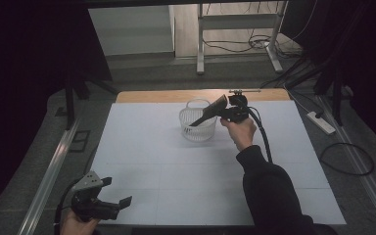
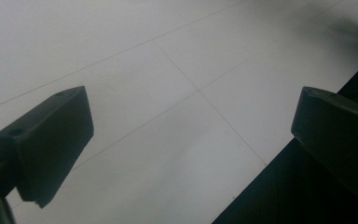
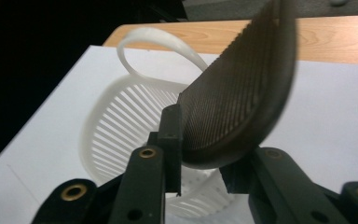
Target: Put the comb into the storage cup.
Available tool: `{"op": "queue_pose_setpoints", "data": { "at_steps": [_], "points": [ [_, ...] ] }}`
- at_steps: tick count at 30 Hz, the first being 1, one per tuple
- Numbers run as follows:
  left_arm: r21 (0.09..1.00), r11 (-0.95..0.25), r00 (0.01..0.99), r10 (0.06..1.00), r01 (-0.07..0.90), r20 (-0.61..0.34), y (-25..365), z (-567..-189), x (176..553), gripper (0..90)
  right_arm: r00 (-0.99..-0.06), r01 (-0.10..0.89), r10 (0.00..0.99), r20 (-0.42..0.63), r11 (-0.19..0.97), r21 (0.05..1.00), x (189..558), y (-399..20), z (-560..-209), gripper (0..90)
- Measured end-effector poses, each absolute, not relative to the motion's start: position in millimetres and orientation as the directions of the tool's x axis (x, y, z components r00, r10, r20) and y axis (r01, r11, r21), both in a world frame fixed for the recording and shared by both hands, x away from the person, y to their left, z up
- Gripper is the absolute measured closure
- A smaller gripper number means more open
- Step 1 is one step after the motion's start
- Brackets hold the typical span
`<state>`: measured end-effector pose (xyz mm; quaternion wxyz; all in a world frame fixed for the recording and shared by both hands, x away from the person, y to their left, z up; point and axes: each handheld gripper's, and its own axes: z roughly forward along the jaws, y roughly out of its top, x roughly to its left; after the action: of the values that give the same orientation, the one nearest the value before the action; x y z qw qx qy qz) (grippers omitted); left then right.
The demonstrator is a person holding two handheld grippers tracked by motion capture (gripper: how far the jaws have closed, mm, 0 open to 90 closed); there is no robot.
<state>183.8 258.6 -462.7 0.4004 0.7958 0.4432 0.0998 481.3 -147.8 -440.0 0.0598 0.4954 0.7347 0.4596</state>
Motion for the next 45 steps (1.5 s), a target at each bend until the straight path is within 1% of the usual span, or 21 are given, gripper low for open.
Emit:
{"op": "queue_pose_setpoints", "data": {
  "at_steps": [13,17,21,25,33,39,43,45],
  "points": [
    [0.725,-0.287,0.588,0.784,0.626,-0.197,258.6,-462.7,183.8,0.0,-0.506,0.639,0.827,0.246,0.167,0.751,479.4,-144.4,-441.1,63.5],
    [0.724,-0.287,0.588,0.784,0.627,-0.198,258.6,-462.7,183.9,0.0,-0.503,0.64,0.832,0.234,0.176,0.748,479.8,-145.3,-442.5,60.4],
    [0.724,-0.287,0.588,0.785,0.627,-0.198,258.7,-462.7,183.9,0.0,-0.503,0.633,0.842,0.194,0.207,0.746,479.3,-144.0,-444.8,56.7],
    [0.724,-0.287,0.587,0.785,0.627,-0.198,258.7,-462.7,183.9,0.0,-0.501,0.636,0.844,0.191,0.21,0.742,479.4,-144.1,-446.5,52.9],
    [0.724,-0.287,0.587,0.785,0.628,-0.198,258.6,-462.8,184.0,0.0,-0.522,0.621,0.842,0.138,0.264,0.738,477.9,-142.2,-446.8,40.1],
    [0.724,-0.285,0.586,0.786,0.628,-0.199,258.4,-462.8,184.0,0.0,-0.521,0.632,0.842,0.139,0.271,0.726,477.1,-143.4,-444.7,34.8],
    [0.724,-0.285,0.586,0.786,0.628,-0.199,258.3,-462.8,184.1,0.0,-0.523,0.637,0.843,0.128,0.286,0.716,476.6,-144.3,-444.1,25.7],
    [0.724,-0.285,0.585,0.786,0.629,-0.199,258.3,-462.8,184.1,0.0,-0.528,0.634,0.841,0.118,0.298,0.714,476.0,-144.7,-443.2,22.8]
  ]
}}
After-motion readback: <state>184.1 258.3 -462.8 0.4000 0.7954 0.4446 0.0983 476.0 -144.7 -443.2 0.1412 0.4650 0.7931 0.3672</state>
